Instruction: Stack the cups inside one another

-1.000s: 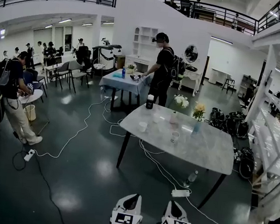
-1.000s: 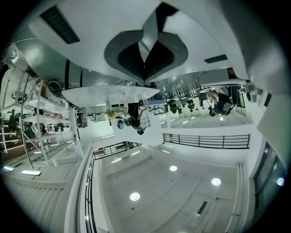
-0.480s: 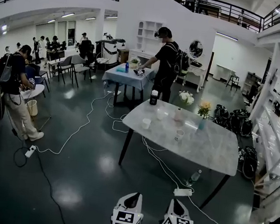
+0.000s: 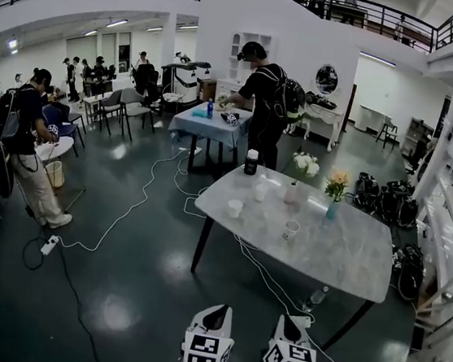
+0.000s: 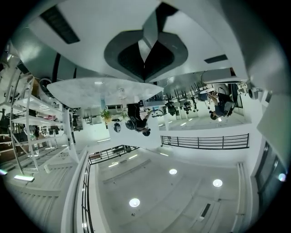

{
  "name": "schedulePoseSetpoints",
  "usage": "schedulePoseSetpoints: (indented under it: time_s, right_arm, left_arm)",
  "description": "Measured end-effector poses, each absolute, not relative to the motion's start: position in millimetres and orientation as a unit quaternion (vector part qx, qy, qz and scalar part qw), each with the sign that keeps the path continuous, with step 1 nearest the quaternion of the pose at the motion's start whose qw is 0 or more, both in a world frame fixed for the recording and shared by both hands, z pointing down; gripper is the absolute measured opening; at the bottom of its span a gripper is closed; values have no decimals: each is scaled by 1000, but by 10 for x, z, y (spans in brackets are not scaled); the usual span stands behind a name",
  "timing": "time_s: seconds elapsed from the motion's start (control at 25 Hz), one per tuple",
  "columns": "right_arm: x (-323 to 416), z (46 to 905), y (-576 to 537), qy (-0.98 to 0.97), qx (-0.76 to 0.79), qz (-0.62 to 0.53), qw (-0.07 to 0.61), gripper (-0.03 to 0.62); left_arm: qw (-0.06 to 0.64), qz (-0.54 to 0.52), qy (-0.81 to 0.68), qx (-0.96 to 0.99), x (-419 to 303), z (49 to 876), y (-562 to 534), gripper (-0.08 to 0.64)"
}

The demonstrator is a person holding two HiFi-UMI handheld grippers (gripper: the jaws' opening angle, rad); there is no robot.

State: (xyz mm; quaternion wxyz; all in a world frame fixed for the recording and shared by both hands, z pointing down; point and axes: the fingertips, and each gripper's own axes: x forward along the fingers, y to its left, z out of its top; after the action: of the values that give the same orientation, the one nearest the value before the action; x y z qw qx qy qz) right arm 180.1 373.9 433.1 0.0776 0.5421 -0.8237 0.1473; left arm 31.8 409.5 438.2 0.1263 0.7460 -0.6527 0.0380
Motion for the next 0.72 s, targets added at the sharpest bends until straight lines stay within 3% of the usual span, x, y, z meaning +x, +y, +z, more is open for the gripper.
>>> schedulePoseSetpoints:
  time_s: [0.72]
  right_arm:
    - [2110,4384,2222,-834,519,164,87,8]
  left_arm:
    - [132,49,-669,730,605,4375,2681,-5]
